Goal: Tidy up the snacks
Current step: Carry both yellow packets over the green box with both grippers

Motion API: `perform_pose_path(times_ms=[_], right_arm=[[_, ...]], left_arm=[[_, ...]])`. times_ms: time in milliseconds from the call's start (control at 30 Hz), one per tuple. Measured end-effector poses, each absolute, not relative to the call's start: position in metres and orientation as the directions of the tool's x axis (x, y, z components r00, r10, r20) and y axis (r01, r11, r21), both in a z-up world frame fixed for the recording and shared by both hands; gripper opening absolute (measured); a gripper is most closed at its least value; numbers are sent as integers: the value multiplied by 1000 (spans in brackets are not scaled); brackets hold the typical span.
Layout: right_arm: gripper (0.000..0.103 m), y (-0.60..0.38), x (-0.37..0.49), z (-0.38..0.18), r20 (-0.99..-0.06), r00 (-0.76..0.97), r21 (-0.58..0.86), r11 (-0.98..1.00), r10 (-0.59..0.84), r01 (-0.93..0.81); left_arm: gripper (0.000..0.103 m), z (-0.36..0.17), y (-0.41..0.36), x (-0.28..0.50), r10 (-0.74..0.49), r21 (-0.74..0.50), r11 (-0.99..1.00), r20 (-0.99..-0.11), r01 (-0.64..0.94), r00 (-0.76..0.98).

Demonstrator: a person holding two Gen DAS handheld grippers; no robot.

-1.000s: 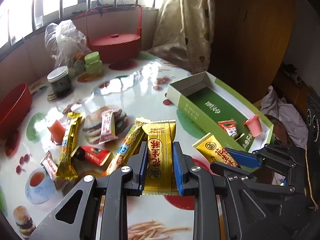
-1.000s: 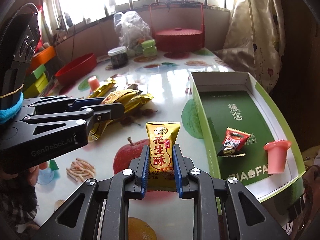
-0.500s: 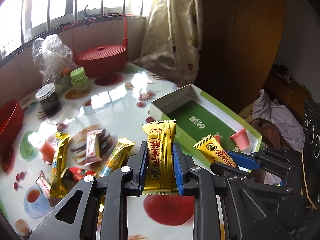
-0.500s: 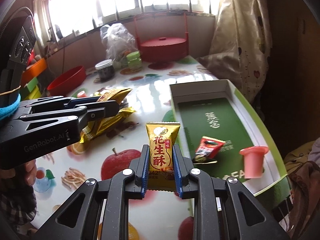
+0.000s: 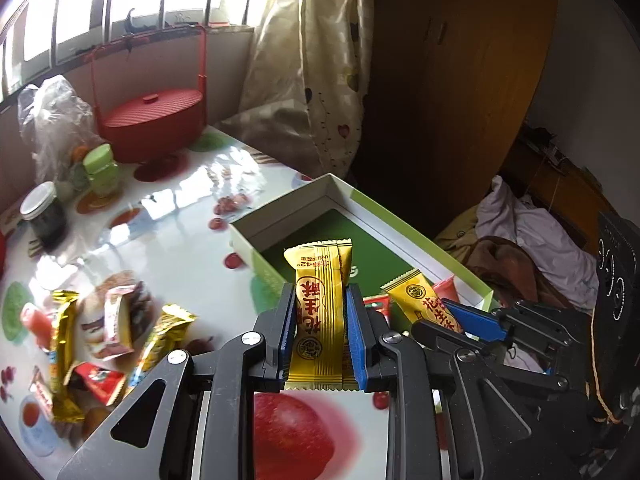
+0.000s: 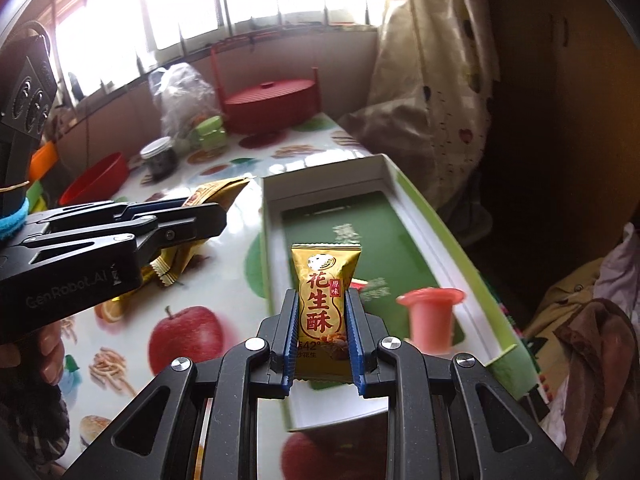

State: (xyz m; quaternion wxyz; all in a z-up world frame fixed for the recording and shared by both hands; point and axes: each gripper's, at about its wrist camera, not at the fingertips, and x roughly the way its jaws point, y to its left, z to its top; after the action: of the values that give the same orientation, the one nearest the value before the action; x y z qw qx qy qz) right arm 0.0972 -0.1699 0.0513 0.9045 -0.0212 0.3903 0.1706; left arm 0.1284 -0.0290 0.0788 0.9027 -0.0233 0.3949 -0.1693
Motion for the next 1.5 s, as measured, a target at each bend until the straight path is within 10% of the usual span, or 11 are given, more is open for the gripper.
perform_pose_path(times_ms=[1500], right_arm=[[21, -198, 113, 17, -771, 601, 83, 969, 211, -233]], left_arm=[[25, 30, -75, 170, -336, -199, 932, -788, 303, 516]])
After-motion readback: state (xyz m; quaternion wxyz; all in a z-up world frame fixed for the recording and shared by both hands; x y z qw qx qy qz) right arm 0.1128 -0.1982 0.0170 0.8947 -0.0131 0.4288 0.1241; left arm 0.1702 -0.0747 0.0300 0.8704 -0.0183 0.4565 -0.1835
